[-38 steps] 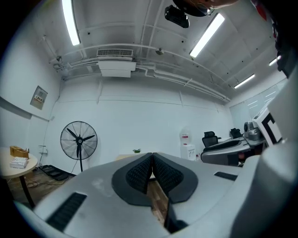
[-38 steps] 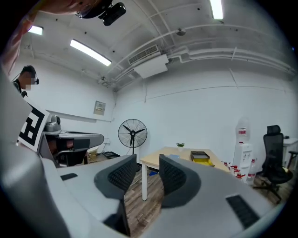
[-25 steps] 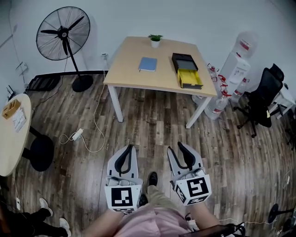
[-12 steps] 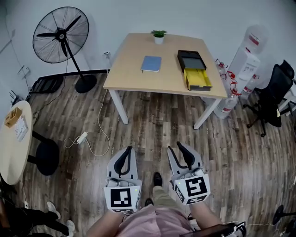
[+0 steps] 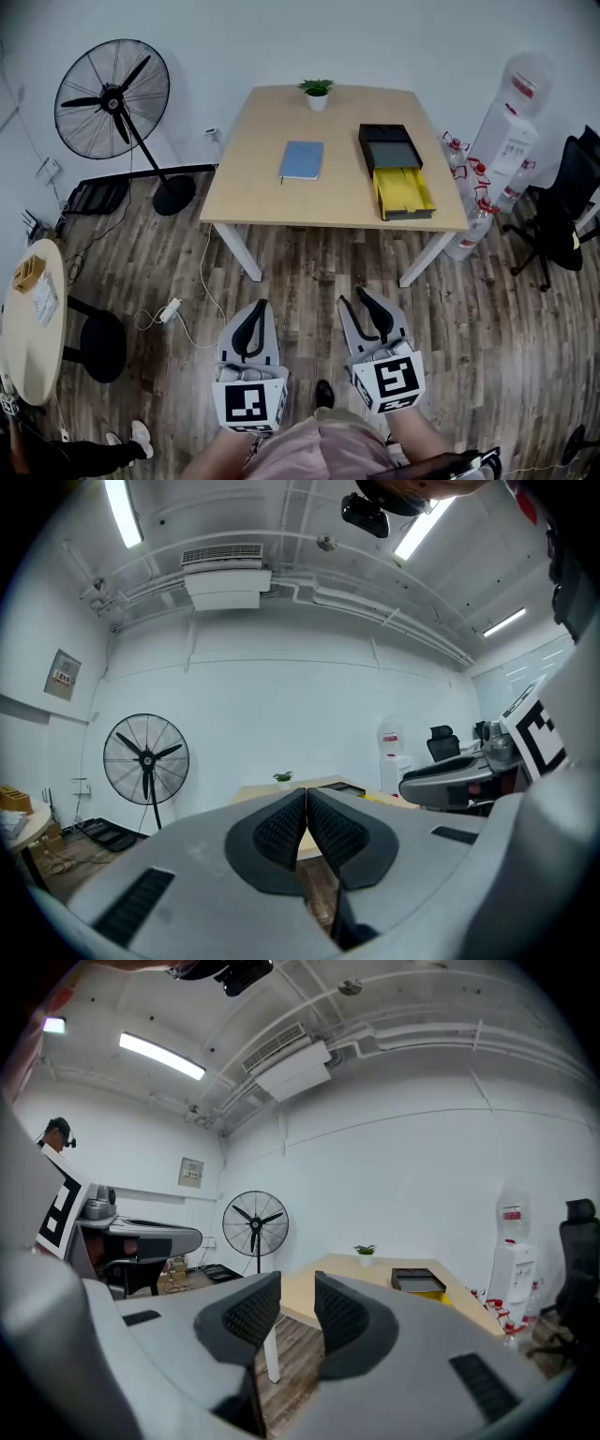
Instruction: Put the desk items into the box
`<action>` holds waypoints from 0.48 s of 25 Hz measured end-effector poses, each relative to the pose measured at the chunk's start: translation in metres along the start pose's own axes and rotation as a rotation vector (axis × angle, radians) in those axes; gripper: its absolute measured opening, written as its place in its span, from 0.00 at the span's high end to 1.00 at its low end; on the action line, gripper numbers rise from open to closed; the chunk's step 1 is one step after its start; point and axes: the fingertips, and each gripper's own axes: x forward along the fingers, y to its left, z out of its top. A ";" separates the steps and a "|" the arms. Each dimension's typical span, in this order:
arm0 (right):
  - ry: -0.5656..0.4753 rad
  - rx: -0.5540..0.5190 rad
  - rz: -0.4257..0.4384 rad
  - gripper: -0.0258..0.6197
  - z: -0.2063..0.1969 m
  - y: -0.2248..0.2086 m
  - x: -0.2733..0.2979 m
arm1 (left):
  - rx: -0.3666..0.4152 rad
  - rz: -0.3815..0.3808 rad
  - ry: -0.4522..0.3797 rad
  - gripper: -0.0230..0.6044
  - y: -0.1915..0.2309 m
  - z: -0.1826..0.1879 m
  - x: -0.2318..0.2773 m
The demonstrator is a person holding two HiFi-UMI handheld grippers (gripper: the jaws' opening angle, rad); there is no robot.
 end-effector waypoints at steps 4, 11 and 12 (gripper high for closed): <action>-0.010 -0.017 0.013 0.79 0.006 -0.023 0.023 | 0.003 0.007 -0.014 0.94 -0.001 0.004 0.033; 0.002 -0.030 0.036 0.79 0.008 -0.041 0.059 | -0.003 0.027 -0.010 0.94 0.009 0.003 0.070; 0.004 -0.031 0.038 0.79 0.007 -0.043 0.065 | -0.004 0.028 -0.008 0.94 0.012 0.001 0.076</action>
